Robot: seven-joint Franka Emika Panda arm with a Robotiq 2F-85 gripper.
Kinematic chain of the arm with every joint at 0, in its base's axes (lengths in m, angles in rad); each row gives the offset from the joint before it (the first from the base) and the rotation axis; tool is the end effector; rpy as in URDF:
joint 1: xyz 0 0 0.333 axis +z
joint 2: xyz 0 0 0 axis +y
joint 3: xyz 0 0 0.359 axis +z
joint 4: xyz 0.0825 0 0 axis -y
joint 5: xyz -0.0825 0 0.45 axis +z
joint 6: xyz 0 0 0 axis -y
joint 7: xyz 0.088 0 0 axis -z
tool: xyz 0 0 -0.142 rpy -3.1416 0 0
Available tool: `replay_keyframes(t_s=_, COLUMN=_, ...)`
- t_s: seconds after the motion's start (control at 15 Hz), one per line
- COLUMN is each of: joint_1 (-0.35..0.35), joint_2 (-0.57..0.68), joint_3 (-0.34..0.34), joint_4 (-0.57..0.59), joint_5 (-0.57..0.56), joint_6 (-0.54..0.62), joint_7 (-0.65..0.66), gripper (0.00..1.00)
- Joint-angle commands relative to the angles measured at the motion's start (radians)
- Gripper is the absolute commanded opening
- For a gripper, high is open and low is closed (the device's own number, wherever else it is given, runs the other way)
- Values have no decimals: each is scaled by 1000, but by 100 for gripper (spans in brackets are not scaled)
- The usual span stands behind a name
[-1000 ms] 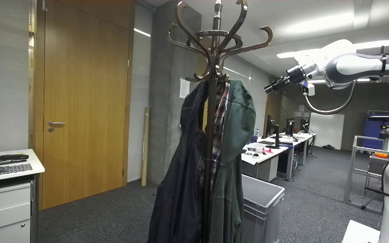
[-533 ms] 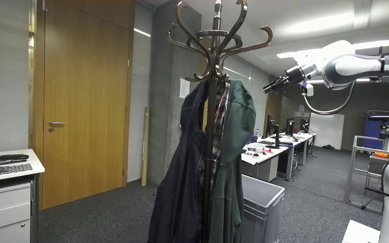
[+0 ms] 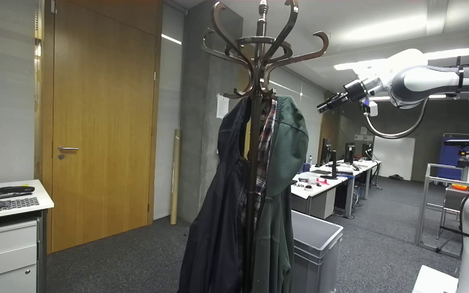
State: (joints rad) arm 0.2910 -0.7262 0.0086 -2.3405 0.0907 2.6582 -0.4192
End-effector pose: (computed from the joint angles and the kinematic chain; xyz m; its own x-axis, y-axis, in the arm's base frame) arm 0.4236 0.1311 0.7237 0.3419 0.4570 0.8211 0.4679 -0.8405 0.2731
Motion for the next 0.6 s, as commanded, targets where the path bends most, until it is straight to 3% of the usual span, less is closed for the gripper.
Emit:
replay_keyframes(t_s=0.0, joint_1=11, joint_2=30, joint_3=8, joint_4=9, joint_5=-26, joint_6=6, joint_7=33, gripper=100)
replay_keyframes(t_s=0.53, joint_1=16, joint_2=130, joint_3=19, joint_4=38, joint_5=-46, joint_6=58, joint_7=0, gripper=100)
